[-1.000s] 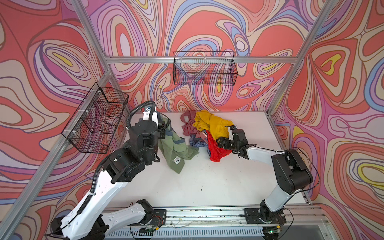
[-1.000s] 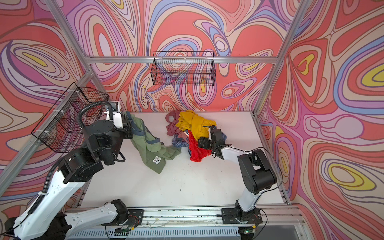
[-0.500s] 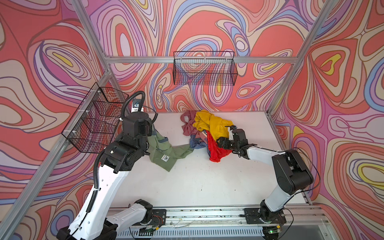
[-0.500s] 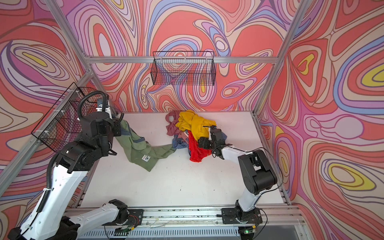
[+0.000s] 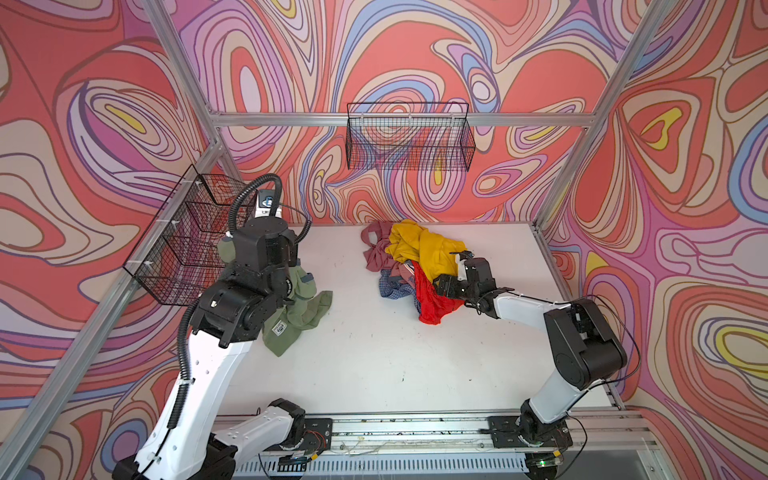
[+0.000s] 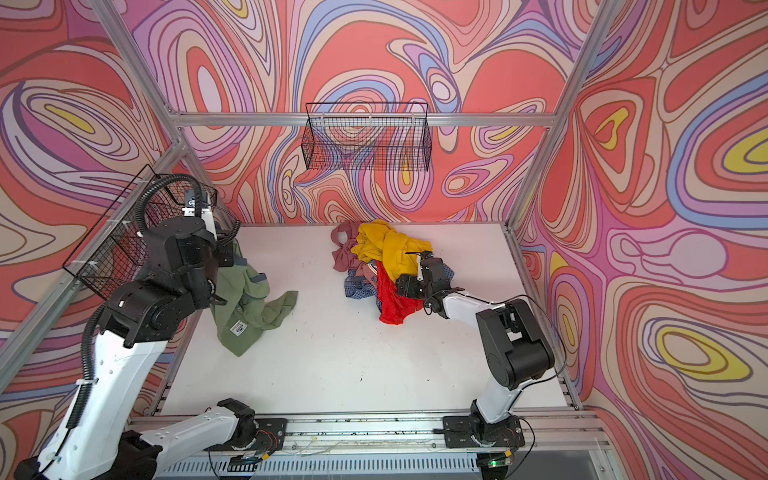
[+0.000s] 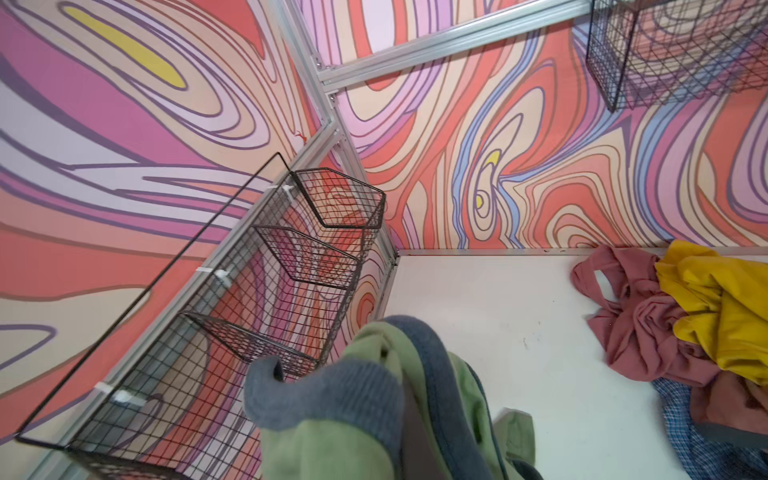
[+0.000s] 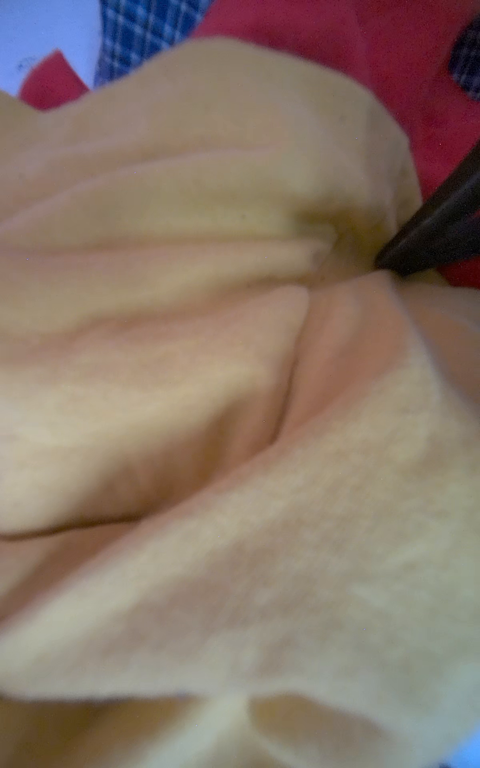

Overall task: Pick out a specific cloth from the pile
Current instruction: 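Carry the green shirt with the left gripper away from the pile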

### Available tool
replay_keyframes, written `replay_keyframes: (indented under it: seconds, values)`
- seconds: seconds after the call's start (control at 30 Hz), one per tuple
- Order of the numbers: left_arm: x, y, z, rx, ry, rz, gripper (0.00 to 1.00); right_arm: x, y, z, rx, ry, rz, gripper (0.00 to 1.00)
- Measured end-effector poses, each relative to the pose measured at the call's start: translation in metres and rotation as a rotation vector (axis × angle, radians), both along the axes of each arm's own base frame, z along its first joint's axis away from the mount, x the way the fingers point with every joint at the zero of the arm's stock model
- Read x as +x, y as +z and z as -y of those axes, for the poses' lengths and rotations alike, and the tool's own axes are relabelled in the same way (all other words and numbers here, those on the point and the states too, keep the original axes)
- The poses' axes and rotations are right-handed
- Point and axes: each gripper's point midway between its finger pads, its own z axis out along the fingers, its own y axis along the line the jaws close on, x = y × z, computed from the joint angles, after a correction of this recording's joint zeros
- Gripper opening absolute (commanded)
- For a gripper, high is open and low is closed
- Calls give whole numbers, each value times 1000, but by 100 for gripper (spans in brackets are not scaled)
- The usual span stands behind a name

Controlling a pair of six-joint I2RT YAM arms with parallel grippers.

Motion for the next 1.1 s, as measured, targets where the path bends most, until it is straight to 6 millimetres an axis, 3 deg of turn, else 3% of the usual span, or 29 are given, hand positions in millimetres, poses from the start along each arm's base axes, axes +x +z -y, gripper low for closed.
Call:
replay_keyframes:
  seconds: [0.2,0.3,0.4,0.53,0.63,0.87,1.1]
  values:
    - [30,-82,39,-92,-113,-188,0,-2,2,2,-11,-1,-2,94]
    - [36,-123,54,-149,-150,-275,0,-3,3,3,-16,-4,-4,94]
    - [36,-147,64,-213,-176,-321,0,-4,4,5,-20,-6,-6,93]
    - [38,-157,70,-309,-185,-314,0,-4,4,6,-21,-8,-9,92]
    - [39,-169,57,-400,-153,-310,0,-5,3,6,-22,-7,-12,92]
    - [24,-223,-3,-526,54,-357,0,-5,3,6,-24,-5,-14,92]
    - [4,-257,-26,-528,187,-392,0,-5,3,5,-26,1,-13,91]
